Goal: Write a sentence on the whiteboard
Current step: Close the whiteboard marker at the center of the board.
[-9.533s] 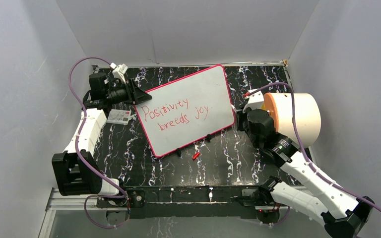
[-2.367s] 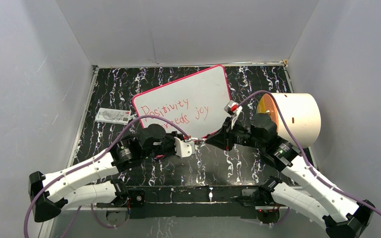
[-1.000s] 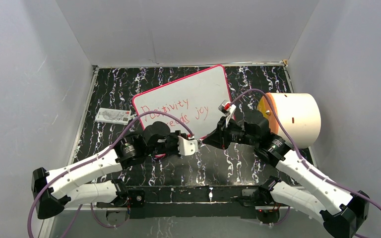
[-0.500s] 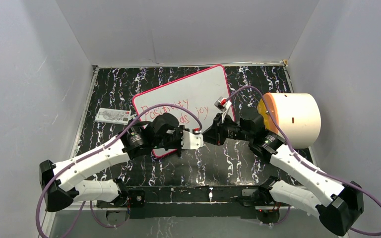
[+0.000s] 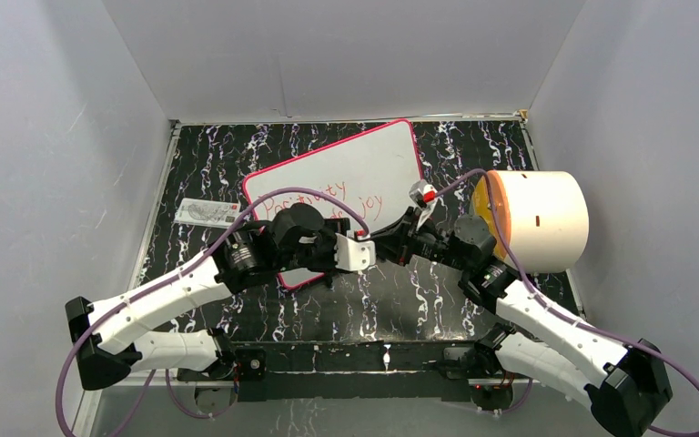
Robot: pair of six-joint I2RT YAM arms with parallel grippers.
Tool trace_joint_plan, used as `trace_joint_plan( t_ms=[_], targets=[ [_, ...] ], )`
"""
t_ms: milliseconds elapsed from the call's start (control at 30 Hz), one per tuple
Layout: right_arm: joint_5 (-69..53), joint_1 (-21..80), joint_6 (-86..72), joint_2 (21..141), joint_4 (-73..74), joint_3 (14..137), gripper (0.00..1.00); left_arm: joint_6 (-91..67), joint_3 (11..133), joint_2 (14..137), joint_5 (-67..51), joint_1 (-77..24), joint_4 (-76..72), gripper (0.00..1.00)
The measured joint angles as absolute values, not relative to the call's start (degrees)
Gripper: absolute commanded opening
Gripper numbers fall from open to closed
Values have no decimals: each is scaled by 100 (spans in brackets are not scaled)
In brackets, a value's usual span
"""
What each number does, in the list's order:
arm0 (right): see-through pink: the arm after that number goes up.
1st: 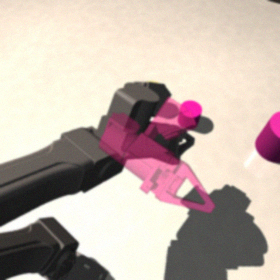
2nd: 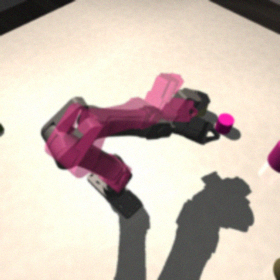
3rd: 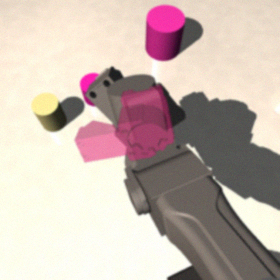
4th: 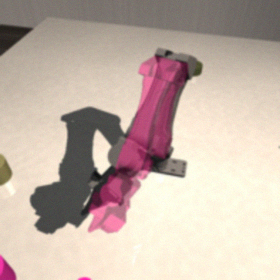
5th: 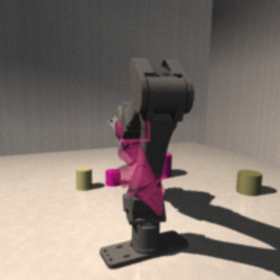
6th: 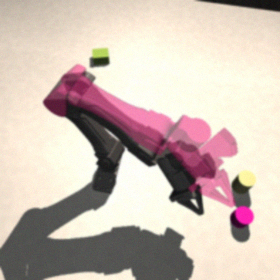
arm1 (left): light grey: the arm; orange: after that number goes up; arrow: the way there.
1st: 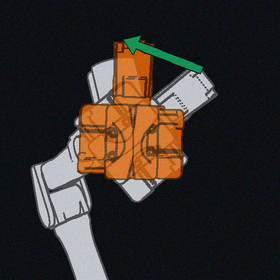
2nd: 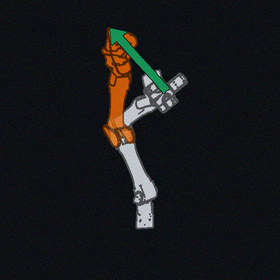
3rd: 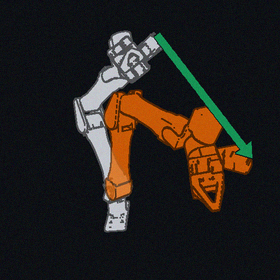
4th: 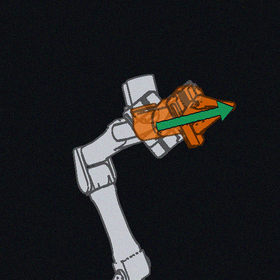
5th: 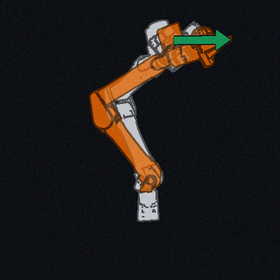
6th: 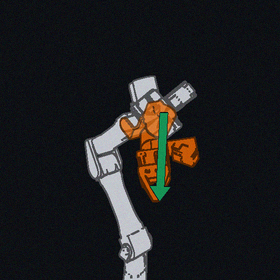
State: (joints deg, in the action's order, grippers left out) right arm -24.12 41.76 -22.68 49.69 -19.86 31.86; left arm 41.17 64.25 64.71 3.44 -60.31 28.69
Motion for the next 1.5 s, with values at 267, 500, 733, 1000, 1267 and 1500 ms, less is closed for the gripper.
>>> trace_joint_plan(
  t_ms=[267, 500, 733, 1000, 1267, 1500],
  targets=[
    [-2128, 4176, -2016, 4934, -3218, 2696, 0, 3562, 6584, 6416, 666, -6062, 2327, 67],
    [-1710, 4176, -1750, 4958, -4311, 2073, 0, 1699, 6584, 6348, 1728, -6062, 1653, 69],
    [-1446, 4176, -1621, 5203, -5437, 1684, 0, -530, 6580, 6342, 2685, -6062, 1219, 68],
    [-1404, 4176, -1636, 5450, -6187, 1629, 0, -2362, 6289, 6305, 3345, -6060, 733, 65],
    [-1404, 4176, -1669, 5443, -6359, 1627, 0, -2877, 6230, 6434, 3553, -6062, 447, 58],
    [-1422, 4176, -1743, 5443, -6359, 1627, 0, -2873, 6267, 6737, 3535, -6060, 489, 53]
  ],
)
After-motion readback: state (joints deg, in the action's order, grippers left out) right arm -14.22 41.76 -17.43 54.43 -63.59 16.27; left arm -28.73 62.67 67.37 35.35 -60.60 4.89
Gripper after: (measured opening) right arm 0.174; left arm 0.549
